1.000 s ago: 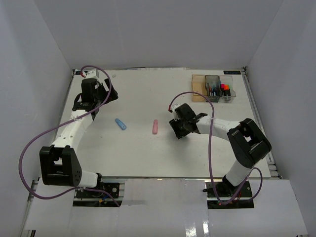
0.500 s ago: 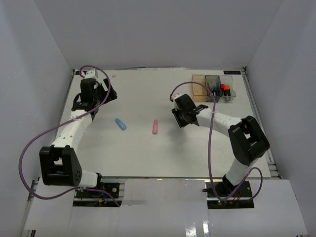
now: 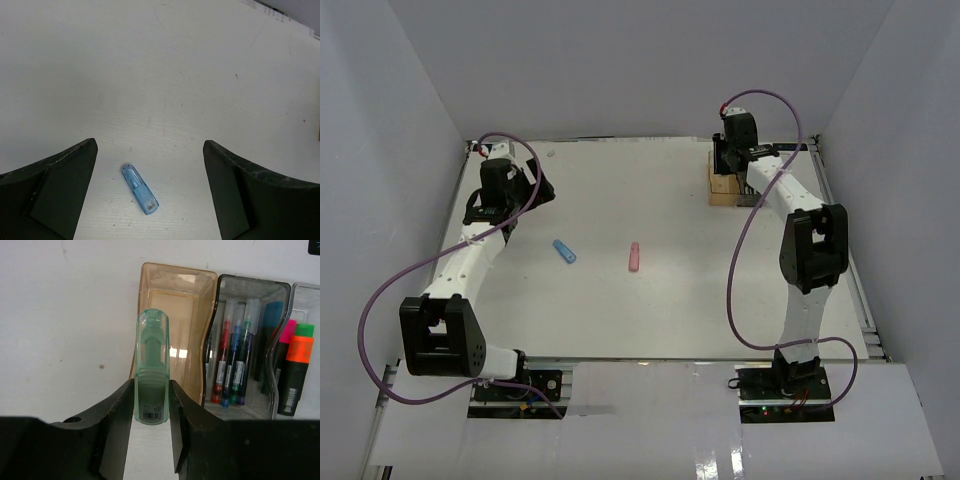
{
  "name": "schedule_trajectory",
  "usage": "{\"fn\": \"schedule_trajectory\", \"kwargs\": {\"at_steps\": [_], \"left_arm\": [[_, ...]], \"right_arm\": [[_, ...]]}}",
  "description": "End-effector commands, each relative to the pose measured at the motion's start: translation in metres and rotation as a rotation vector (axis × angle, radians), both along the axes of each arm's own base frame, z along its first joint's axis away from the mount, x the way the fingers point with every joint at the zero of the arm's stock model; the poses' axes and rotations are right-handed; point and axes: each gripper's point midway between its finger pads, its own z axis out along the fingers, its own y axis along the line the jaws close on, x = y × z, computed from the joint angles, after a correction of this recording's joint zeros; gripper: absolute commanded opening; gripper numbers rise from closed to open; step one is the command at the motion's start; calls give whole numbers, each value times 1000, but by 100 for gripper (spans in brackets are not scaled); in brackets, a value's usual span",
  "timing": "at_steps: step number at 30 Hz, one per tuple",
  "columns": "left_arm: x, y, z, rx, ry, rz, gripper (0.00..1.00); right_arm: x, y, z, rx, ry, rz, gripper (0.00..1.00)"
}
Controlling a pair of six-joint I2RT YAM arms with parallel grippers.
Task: Sort the stationery into containers
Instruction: Place the stationery in the storage box, then pick up the stationery from the center of the board.
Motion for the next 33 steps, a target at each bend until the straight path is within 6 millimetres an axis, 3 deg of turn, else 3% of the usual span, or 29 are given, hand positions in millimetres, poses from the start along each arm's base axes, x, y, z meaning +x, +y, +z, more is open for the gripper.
{"fn": "schedule_trajectory", "kwargs": {"at_steps": [1,6,10,11,13,15,16,17,19,20,21,26,29,33], "left_arm": [[-3,2,14,-12,-36,4,98],[-3,-2,16,-29,-38,-17,98],[-3,-3,15,-41,-34,-21,98],[-3,-3,16,-45,-36,-25,98],[-3,-4,15,-51,-34,-27,98],[-3,-3,15,-55,-35,-25,98],[-3,-3,15,-56,-32,-25,98],[-3,-2,14,-57,-31,-23,98],[-3,-2,15,-61,-34,-23,98],[-3,-1,16,-63,-35,-22,98],[-3,0,15,-65,-34,-18,98],[-3,0,13,-71,-27,-18,98],[-3,0,14,-74,-30,-17,98],[-3,2,15,-72,-32,-13,98]], "right_arm": [[16,-7,-11,39,45,-48,38],[28,-10,-30,45,75,-61,44],[24,-14,-35,48,87,-90,56],[22,-13,-27,54,72,-90,63],[19,-11,-18,65,47,-81,67],[5,-1,-6,66,27,-52,68],[-5,4,-10,60,31,-37,68],[-12,9,6,68,0,-24,69],[-32,32,5,76,6,24,71],[-48,36,0,80,18,32,71],[-63,56,-4,97,29,59,73],[-128,112,-35,131,91,156,76],[-155,140,-53,150,133,193,77],[-177,170,-73,141,172,225,77]]}}
